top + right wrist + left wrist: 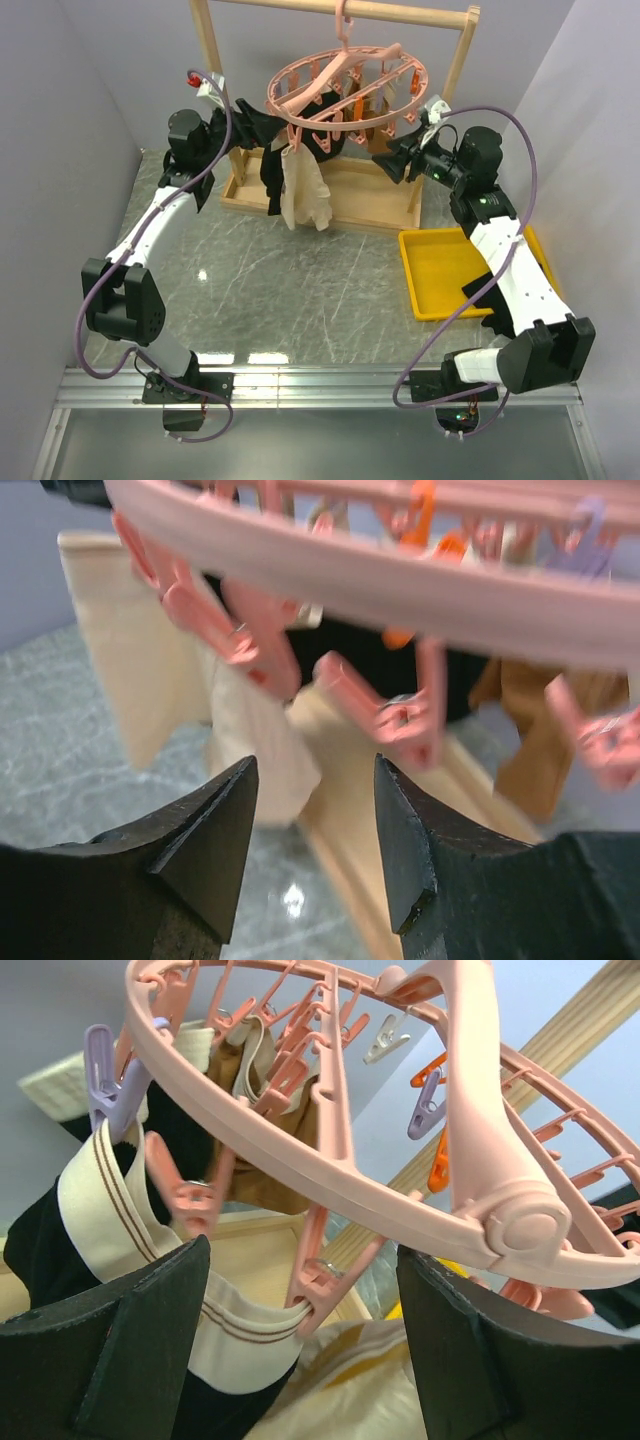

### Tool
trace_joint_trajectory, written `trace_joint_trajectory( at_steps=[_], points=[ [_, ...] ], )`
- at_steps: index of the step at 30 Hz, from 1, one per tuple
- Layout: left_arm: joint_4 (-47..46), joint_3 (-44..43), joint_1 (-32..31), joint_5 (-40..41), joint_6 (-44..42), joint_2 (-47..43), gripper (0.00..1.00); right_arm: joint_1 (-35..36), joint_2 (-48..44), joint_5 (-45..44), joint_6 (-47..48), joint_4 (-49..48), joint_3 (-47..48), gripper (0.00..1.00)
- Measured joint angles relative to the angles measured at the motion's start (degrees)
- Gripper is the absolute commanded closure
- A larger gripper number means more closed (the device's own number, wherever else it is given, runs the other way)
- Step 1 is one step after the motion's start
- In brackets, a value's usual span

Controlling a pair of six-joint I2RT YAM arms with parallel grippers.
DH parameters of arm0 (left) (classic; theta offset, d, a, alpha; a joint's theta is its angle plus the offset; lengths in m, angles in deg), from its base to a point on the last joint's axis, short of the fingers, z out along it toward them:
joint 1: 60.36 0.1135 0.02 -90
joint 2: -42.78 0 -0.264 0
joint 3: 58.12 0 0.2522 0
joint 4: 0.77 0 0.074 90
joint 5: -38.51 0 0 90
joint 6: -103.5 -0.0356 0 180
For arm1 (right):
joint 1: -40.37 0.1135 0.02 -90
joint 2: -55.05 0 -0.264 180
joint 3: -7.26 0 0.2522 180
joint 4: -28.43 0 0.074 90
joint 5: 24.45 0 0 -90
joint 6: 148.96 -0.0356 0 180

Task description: Clip the underwear to the hanger

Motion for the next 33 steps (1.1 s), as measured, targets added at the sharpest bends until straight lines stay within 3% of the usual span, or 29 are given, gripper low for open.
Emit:
trace_joint_trajectory(
  at_steps=[8, 13, 19, 26, 33],
  points=[
    [1.38, 0.98, 0.94, -3.37, -0.94, -4.02, 0.19, -0.2, 3.3, 7.78, -5.6, -13.75, 0.02, 0.46],
    [3.63, 4.37, 2.45, -4.35, -2.93, -11.65, 0.19, 0.09, 5.2, 10.8, -7.02, -15.74, 0.48, 0.47],
    [4.83, 7.91, 2.95, -6.27, -6.69, -19.06, 0.26, 0.63, 5.4, 12.02, -7.28, -16.35, 0.48, 0.49],
    [8.22, 7.91, -5.25, -5.77, -11.82, -19.41, 0.5, 1.29, 5.4, 12.57, -7.28, -16.37, 0.48, 0.5],
    [9.11, 7.13, -14.82, 0.15, -14.23, -16.48, 0.55, 2.29, 5.4, 11.93, -7.34, -17.05, 0.48, 0.51]
  ],
)
